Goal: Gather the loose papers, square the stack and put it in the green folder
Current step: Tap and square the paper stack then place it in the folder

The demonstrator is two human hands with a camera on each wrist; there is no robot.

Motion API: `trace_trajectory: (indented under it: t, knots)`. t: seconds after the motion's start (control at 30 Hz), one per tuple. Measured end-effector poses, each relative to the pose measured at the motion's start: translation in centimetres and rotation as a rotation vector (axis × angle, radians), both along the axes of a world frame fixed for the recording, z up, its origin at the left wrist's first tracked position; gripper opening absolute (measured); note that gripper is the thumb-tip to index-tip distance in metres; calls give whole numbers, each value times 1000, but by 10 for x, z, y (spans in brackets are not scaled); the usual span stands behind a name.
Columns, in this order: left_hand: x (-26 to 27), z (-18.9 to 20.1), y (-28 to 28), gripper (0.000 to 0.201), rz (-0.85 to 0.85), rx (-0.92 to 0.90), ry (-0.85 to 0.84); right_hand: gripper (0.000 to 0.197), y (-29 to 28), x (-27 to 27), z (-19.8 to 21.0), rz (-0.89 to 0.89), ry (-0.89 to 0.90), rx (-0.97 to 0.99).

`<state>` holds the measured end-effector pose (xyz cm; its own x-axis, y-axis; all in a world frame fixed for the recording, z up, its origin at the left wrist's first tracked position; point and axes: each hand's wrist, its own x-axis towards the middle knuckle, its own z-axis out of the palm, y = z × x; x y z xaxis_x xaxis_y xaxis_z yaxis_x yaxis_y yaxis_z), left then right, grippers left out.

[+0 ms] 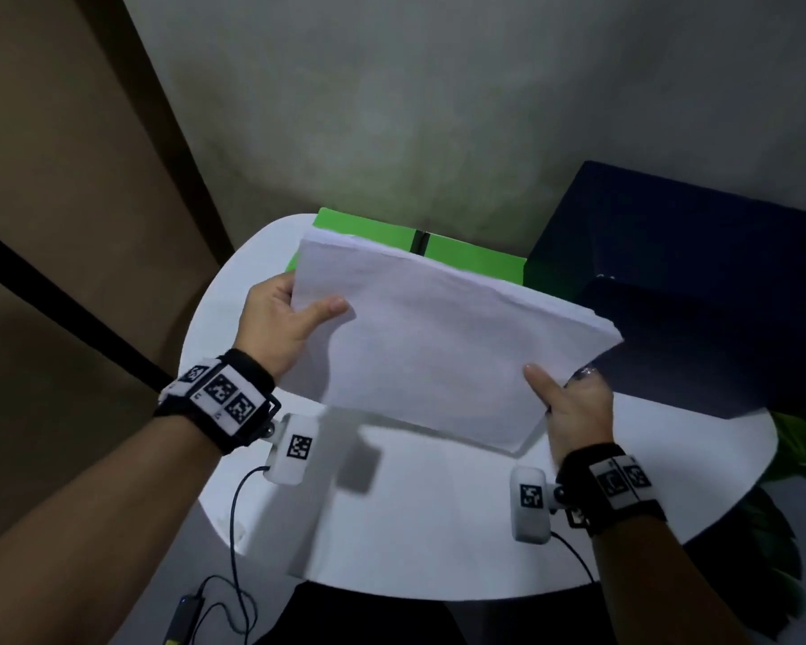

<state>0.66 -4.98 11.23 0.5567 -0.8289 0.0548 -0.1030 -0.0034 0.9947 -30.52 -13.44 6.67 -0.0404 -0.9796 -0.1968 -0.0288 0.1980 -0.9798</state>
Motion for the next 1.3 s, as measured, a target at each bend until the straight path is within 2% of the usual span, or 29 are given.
trace_trajectory:
  t: [0.1, 0.17, 0.23, 0.3, 0.33, 0.47, 0.57, 0.67, 0.73, 0.77, 0.8, 0.83, 0.9, 1.0, 1.07, 1.17, 1.23, 1.3]
  knots:
    - [-25, -19, 9, 23, 151, -20, -84, 26, 12, -5, 8, -42, 131, -106]
    - [-39, -36, 19, 23, 214, -10, -34, 24, 29, -7, 3, -71, 267, -172]
    - [-41, -66, 30, 34, 190, 68, 43, 26, 45, -10, -13, -51, 350, -153]
    - [-38, -93, 39, 50, 135, 189, 124, 26, 52, -13, -36, 9, 365, -85]
    - [-37, -102, 42, 51, 125, 236, 141, 23, 53, -14, -47, 37, 375, -53]
    - [-38, -112, 38, 29, 106, 278, 108, 16, 49, -13, -64, 24, 327, 6]
    - [-27, -99, 30, 27, 60, 231, 61, 17, 42, -17, -51, -1, 364, -24]
    - [-14, -100, 27, 34, -7, 295, -4, 23, 37, -25, -51, 34, 425, -37]
    - [-12, -121, 32, 51, -68, 527, -95, 33, 39, -28, -74, 104, 526, 49]
    - [-14, -133, 34, 59, -82, 646, -97, 45, 42, -27, -89, 146, 567, 108]
    - [-19, -142, 37, 61, -98, 750, -122, 57, 45, -26, -103, 188, 595, 172]
    - [-26, -150, 38, 58, -122, 776, -178, 62, 48, -24, -114, 204, 607, 233]
    - [-37, -155, 34, 53, -174, 729, -250, 55, 51, -22, -126, 134, 628, 286]
    - [-36, -148, 28, 46, -158, 795, -205, 30, 48, -27, -128, 107, 605, 314]
    - [-29, -144, 26, 38, -129, 770, -171, 16, 44, -29, -115, 130, 571, 274]
    - [-28, -124, 25, 17, -66, 520, -85, 12, 40, -30, -81, 67, 524, 63]
    - [-27, -105, 25, 23, -18, 308, -55, 14, 40, -28, -50, 5, 508, -91]
    - [-21, -97, 30, 33, -50, 173, -54, 19, 40, -33, -36, -8, 496, -168]
